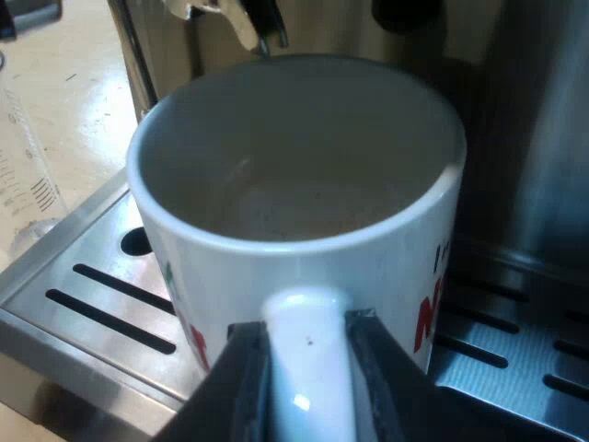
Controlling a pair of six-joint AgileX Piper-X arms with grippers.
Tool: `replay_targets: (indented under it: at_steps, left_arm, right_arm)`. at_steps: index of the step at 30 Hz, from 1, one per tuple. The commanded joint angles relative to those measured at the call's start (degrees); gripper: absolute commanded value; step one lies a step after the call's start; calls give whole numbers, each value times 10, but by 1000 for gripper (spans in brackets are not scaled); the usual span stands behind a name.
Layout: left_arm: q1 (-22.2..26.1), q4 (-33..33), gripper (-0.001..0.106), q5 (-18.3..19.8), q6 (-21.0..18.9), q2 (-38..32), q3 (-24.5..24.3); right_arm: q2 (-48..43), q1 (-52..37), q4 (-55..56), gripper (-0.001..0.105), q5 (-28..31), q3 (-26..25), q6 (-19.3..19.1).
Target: Place mug into machine
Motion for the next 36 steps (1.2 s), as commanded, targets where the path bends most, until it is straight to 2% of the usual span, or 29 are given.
replay_targets:
  at_steps: [1,9,21,23,27,29,36]
  left_arm:
    - [-2,-8,79,3,-5,-2,-1]
    - [-2,-8,79,3,-5,-2,-1]
    - [-2,-8,79,3,-5,-2,-1]
    - [-2,-8,79,3,-5,-2,-1]
    - [-2,-8,79,3,-5,-2,-1]
    - [-2,-8,79,3,-5,-2,-1]
    - [-2,-8,79,3,-5,-2,-1]
  right_arm:
    - [3,2,-32,0,-29,-13,-19]
    - [31,2,-41,0,-20,-41,-18]
    - [32,2,-41,0,-26,-41,-15]
    - [32,2,-41,4,-26,-41,-15]
    - [32,2,-41,36,-26,-41,-15]
    - [32,2,-41,43,-26,-41,-15]
    - [32,2,-41,43,-26,-41,-15]
